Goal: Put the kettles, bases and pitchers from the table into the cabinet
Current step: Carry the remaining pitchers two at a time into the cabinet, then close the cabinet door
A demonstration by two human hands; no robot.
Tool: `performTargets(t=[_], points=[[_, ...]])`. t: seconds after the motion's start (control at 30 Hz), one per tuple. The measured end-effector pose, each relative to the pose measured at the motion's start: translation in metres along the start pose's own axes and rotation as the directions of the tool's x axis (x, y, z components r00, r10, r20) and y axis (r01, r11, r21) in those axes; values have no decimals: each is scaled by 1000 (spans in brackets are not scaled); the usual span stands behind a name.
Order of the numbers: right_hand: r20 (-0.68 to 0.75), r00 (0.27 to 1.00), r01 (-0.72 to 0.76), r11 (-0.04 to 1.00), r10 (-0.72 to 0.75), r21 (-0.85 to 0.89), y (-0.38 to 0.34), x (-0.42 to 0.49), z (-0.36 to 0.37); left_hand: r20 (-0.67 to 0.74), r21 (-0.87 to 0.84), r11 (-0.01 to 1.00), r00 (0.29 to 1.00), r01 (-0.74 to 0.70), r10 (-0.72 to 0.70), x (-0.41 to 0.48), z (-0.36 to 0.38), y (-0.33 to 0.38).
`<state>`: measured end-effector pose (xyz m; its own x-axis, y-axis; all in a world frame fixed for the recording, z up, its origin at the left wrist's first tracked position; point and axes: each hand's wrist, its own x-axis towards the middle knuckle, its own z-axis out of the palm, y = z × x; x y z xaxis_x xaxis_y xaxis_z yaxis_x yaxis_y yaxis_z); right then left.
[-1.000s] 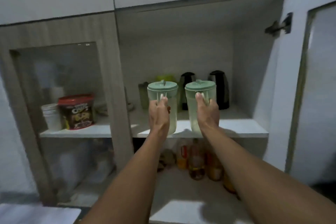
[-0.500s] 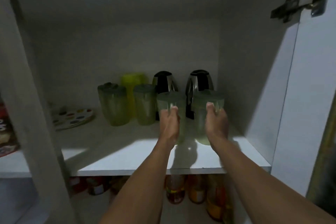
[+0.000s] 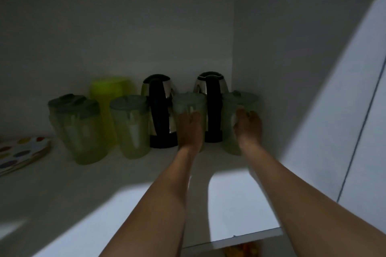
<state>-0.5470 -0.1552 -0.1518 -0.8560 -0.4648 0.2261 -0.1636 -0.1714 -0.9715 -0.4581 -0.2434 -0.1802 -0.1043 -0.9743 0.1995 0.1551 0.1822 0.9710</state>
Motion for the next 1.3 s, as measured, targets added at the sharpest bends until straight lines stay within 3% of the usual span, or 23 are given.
performTargets(t=[0.27, 0.43, 0.63, 0.83, 1.07, 1.3], points=[[72, 997, 6, 999, -3, -41, 3, 13, 2, 51, 24, 999, 998, -30, 29, -22, 7, 29], [176, 976, -97, 982, 126, -164, -7, 10, -11, 113, 103, 994, 992, 43, -55, -38, -7, 33], [120, 976, -132, 936, 180, -325, -11, -21, -41, 32, 536, 823, 970, 186, -240, -66, -31, 41], [193, 980, 65, 841, 48, -537, -14, -74, -80, 72, 635, 772, 997, -26, -26, -133, -62, 61], [325, 945, 240, 751, -36, -615, -30, -154, -119, 92, 720, 687, 995, -97, 44, -221, -95, 82], [275, 949, 305, 673, -155, -673, -69, -253, -168, 196, 721, 660, 975, -213, 100, -305, -141, 114]])
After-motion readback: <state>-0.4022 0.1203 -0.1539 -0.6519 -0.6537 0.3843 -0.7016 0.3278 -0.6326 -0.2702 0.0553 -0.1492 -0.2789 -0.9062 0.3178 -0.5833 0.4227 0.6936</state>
